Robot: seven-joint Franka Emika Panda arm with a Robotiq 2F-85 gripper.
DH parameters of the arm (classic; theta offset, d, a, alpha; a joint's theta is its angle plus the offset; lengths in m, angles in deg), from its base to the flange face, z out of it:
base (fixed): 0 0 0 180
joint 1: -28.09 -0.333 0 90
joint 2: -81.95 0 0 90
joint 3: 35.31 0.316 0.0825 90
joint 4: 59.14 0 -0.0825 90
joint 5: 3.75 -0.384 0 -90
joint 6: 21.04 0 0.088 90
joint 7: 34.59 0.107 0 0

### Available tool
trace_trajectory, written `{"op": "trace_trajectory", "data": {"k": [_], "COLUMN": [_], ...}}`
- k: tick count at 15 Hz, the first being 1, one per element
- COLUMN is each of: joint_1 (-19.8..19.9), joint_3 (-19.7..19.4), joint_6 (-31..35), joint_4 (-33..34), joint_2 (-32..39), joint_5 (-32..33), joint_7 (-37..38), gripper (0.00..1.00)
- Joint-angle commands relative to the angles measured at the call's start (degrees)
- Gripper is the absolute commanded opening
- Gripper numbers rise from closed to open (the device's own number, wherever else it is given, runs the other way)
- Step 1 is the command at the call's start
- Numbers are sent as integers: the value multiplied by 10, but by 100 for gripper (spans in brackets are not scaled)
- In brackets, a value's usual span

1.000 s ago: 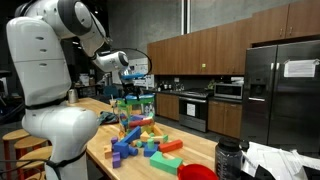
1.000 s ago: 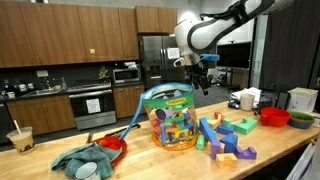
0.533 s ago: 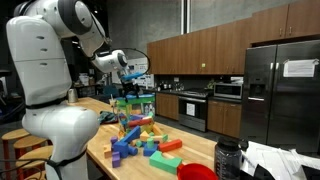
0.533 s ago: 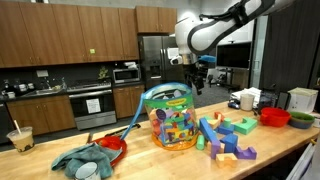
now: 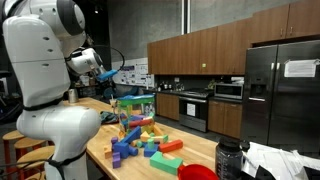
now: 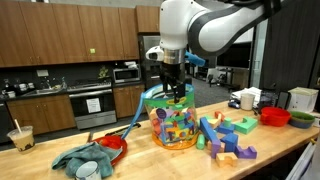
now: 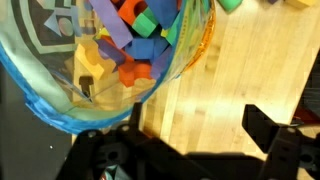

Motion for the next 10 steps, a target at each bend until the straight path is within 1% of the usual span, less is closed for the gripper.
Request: {"op": "trace_trajectory", "data": {"k": [1,5,8,10], "joint_1": [-4,4,5,11], "joint_3": [-5,-15,-21,-27], "joint_6": [-2,0,7,8], "joint_4": [2,2,29,53], "joint_2": [1,2,22,40], "joint_5": [1,1,-9,2], "joint_7": [1,-3,-26,-49], "gripper": [100,100,100,100]}}
